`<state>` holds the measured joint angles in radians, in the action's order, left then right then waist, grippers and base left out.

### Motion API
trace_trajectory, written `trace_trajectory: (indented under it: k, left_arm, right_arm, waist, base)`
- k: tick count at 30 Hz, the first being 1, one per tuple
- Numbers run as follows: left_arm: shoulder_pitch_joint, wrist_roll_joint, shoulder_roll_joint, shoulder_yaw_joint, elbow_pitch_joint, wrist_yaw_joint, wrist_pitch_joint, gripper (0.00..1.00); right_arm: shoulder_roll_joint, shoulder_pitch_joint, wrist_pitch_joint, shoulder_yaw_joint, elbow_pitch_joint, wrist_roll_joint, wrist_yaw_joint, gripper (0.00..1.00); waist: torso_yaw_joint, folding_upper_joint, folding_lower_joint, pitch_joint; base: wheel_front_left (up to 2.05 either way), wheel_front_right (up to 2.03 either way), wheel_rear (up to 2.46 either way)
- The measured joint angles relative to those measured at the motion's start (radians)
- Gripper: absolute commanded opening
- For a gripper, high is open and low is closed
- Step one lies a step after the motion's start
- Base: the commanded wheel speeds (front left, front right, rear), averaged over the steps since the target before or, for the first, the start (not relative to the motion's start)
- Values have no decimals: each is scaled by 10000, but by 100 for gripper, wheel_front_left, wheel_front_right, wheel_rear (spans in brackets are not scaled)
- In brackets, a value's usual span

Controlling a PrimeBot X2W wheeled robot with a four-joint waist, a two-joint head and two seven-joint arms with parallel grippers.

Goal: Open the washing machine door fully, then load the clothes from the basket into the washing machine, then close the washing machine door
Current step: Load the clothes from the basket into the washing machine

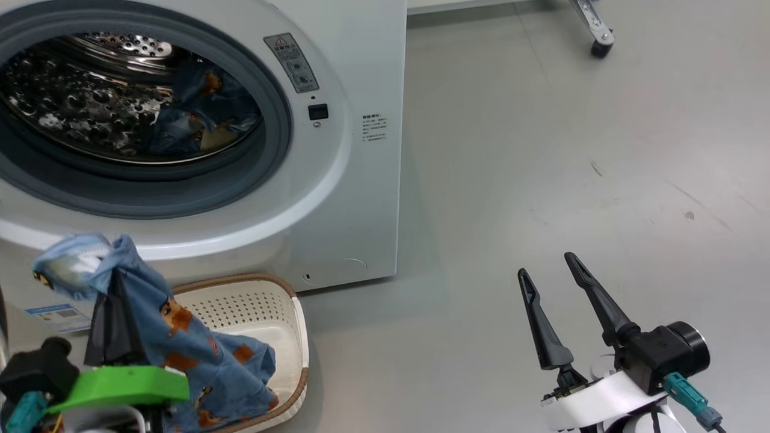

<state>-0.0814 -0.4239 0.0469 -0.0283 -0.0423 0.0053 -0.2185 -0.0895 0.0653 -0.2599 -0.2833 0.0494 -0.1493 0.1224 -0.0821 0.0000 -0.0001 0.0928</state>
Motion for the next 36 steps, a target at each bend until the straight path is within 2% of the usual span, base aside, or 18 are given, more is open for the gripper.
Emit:
trace_trajectory:
  k: [5, 10, 15, 27, 36]
  left_arm:
    - [986, 2, 295, -295, 90, 132, 399, 0]
    - [1918, 228, 1177, -907, 560, 447, 936, 0]
    - [2975, 263, 1921, -1457, 947, 570, 1421, 0]
    - [5103, 314, 3442, -1985, 1795, 571, 2176, 0]
    - [6682, 364, 4366, -2148, 3143, 462, 2449, 0]
  right_arm:
    - [171, -267, -2, -290, 73, 0, 0, 100]
    - [278, -675, -2, -491, 165, -6, 0, 100]
    - [301, -898, -2, -604, 205, -109, 0, 100]
    - [368, -1406, -2, -1005, 347, -366, 0, 100]
    - [449, -1776, -2, -1035, 454, -656, -6, 100]
  waist:
    - [-299, 0, 0, 438]
    - [-818, 0, 0, 979]
    - [-1383, 0, 0, 1577]
    - [-2608, 0, 1, 3290]
    - [-3372, 0, 2, 4613]
  base:
    - [0, 0, 0]
    - [0, 0, 0]
    - [0, 0, 0]
    - [0, 0, 0]
    - [0, 0, 0]
